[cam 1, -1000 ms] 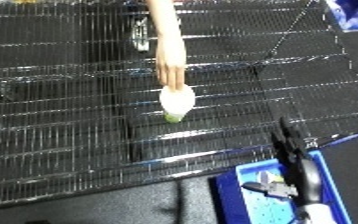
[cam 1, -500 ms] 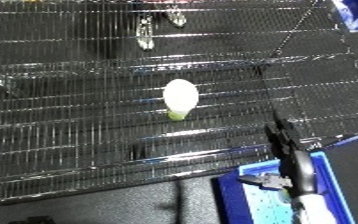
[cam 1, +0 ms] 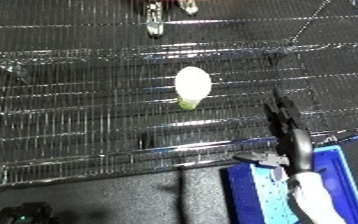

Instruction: Pick up the object and place it into the box

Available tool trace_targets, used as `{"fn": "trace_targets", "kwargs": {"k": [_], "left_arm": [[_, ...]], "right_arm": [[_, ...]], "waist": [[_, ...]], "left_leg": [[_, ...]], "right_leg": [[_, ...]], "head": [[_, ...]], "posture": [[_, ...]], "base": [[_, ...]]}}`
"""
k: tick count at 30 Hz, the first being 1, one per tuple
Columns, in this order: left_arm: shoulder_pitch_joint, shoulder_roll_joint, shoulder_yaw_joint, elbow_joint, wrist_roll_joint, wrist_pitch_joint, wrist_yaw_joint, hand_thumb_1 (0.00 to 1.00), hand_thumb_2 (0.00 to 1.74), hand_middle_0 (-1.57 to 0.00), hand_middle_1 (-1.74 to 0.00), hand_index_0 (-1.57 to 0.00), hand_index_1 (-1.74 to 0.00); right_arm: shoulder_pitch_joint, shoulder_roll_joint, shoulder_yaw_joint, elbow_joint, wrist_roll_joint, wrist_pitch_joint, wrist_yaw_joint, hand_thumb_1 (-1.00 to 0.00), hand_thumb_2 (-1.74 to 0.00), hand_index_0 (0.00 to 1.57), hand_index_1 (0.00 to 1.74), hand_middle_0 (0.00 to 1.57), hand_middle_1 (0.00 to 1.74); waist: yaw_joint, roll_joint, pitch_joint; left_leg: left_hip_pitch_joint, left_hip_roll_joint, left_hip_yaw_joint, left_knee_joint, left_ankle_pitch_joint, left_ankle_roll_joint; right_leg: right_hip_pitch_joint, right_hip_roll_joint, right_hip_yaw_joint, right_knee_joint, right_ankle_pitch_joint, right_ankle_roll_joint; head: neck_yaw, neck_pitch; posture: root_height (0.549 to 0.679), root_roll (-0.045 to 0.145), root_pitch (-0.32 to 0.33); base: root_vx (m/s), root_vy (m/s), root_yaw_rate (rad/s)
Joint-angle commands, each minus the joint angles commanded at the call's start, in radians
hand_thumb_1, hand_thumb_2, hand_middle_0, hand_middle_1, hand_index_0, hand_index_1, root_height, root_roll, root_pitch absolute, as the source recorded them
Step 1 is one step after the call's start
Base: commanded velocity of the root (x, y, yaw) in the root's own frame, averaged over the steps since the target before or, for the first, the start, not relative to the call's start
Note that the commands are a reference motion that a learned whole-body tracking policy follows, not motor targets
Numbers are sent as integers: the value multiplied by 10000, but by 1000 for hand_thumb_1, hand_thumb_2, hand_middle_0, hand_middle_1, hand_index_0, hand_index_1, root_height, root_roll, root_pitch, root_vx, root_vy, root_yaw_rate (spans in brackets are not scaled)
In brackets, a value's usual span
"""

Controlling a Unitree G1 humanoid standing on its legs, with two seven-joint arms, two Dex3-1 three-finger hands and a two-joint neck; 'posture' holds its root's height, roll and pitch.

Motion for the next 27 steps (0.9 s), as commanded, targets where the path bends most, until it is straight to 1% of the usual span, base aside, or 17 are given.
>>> {"fn": "trace_targets", "kwargs": {"k": [7, 12, 15, 18, 21, 27], "left_arm": [[-265, 70, 22, -69, 82, -131, 238, 1000, 1740, -1570, -1740, -1570, -1740], [-326, 162, 174, -273, 66, -220, 445, 1000, 1740, -1570, -1740, -1570, -1740], [-344, 221, 260, -421, 12, -202, 526, 1000, 1740, -1570, -1740, -1570, -1740], [-324, 256, 323, -559, -4, -111, 520, 1000, 1740, -1570, -1740, -1570, -1740], [-309, 268, 331, -663, -7, -22, 518, 1000, 1740, -1570, -1740, -1570, -1740], [-280, 318, 290, -778, -58, 9, 471, 1000, 1740, -1570, -1740, -1570, -1740]], "right_arm": [[-627, -119, 58, 168, -91, 38, -36, 0, 0, 0, 0, 0, 0], [-993, -242, 101, 288, -148, 13, -41, 0, 0, 0, 0, 0, 0], [-1203, -318, 125, 346, -203, 2, -48, 0, 0, 0, 0, 0, 0], [-1401, -391, 117, 371, -229, 24, -80, 0, 0, 0, 0, 0, 0], [-1558, -451, 129, 377, -196, 36, -110, 0, 0, 0, 0, 0, 0], [-1804, -533, 200, 449, -183, 59, -169, 0, 0, 0, 0, 0, 0]], "waist": [[13, 140, 0], [89, 244, 0], [150, 306, 0], [212, 360, 0], [250, 393, 0], [319, 437, 0]], "left_leg": [[-613, -79, 85, 271, -89, 45], [-1031, -139, 147, 488, -183, 71], [-1286, -187, 185, 626, -258, 101], [-1530, -246, 216, 765, -333, 141], [-1700, -297, 238, 851, -395, 189], [-1874, -329, 264, 945, -504, 254]], "right_leg": [[-712, -9, 67, 307, 9, -15], [-1162, -59, 73, 528, -8, -17], [-1429, -93, 65, 668, -29, -16], [-1685, -114, 57, 814, -50, -13], [-1884, -108, 65, 932, -75, -9], [-2107, -137, 55, 1049, -107, 10]], "head": [[200, 738], [405, 1299], [564, 1552], [672, 1687], [755, 1797], [979, 2054]], "posture": [[647, 48, 26], [644, 48, 50], [642, 47, 65], [640, 46, 80], [638, 44, 92], [636, 40, 107]], "base": [[16, 27, 13], [31, 30, 16], [33, 23, 31], [32, 18, 46], [29, 17, 33], [28, 11, 11]]}}
